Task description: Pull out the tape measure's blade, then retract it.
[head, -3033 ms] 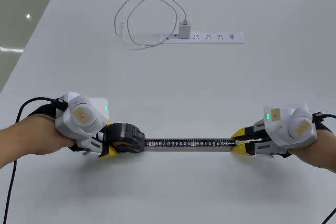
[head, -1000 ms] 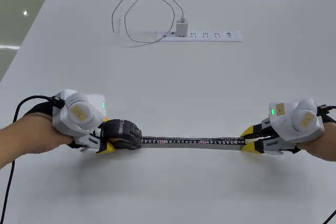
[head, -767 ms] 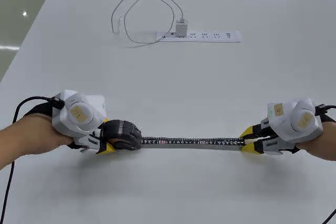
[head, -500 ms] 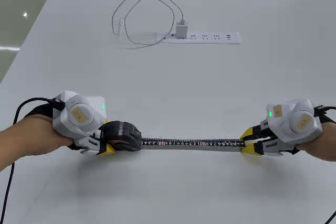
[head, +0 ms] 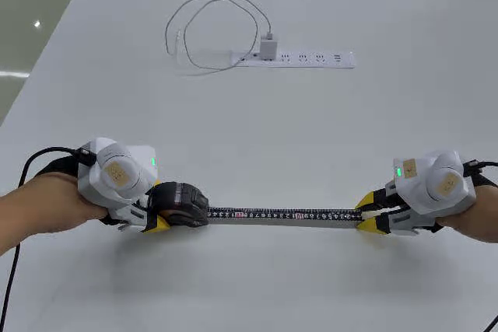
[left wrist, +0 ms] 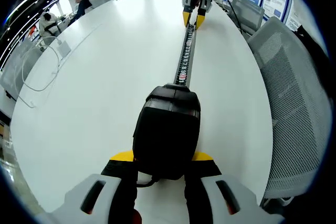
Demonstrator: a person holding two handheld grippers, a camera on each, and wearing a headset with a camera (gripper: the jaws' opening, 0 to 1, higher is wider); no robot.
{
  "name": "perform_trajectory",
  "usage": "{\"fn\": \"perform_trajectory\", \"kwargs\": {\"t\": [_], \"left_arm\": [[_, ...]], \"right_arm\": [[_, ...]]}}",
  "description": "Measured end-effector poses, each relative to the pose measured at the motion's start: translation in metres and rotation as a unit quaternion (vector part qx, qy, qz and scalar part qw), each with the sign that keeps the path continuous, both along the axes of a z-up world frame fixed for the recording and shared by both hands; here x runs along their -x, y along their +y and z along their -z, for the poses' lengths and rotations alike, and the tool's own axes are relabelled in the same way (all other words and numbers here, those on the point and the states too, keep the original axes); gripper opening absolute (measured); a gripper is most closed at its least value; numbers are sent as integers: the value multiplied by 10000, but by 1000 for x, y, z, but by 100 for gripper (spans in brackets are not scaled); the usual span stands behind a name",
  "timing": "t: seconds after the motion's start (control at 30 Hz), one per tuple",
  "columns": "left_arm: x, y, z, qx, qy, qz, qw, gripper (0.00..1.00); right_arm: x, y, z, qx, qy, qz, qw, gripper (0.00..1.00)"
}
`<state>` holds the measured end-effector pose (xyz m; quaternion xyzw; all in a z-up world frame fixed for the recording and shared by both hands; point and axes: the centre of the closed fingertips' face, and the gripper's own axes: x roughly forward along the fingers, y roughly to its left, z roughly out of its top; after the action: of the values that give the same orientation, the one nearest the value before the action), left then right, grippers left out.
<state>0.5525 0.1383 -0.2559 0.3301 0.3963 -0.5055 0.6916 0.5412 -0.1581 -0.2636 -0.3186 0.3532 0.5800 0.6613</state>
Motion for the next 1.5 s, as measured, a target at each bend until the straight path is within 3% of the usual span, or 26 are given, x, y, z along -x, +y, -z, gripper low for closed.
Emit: {"fn": "perform_trajectory", "kwargs": {"t": [0.07, 0.67, 0.87, 1.07, 1.3, 1.5], "left_arm": [[0, 0, 0, 8, -1, -21, 10000, 30], [-2, 0, -5, 153, 19, -190, 9997, 42], [-2, 0, -7, 215, 18, -260, 9994, 44], [-4, 2, -11, 443, 84, -571, 9973, 50], [-2, 4, -14, 511, 65, -678, 9964, 52], [-1, 8, -21, 697, 11, -1018, 9924, 53]], "right_arm": [[-2, 5, -5, -188, 52, 144, 9997, 13], [-3, 12, -6, -161, 102, 212, 9996, 21], [-4, 16, -9, -332, 146, 368, 9987, 23], [-5, 20, -11, -500, 181, 595, 9968, 29], [-4, 20, -13, -522, 160, 676, 9962, 31], [-1, 23, -20, -666, 151, 922, 9934, 38]]}}
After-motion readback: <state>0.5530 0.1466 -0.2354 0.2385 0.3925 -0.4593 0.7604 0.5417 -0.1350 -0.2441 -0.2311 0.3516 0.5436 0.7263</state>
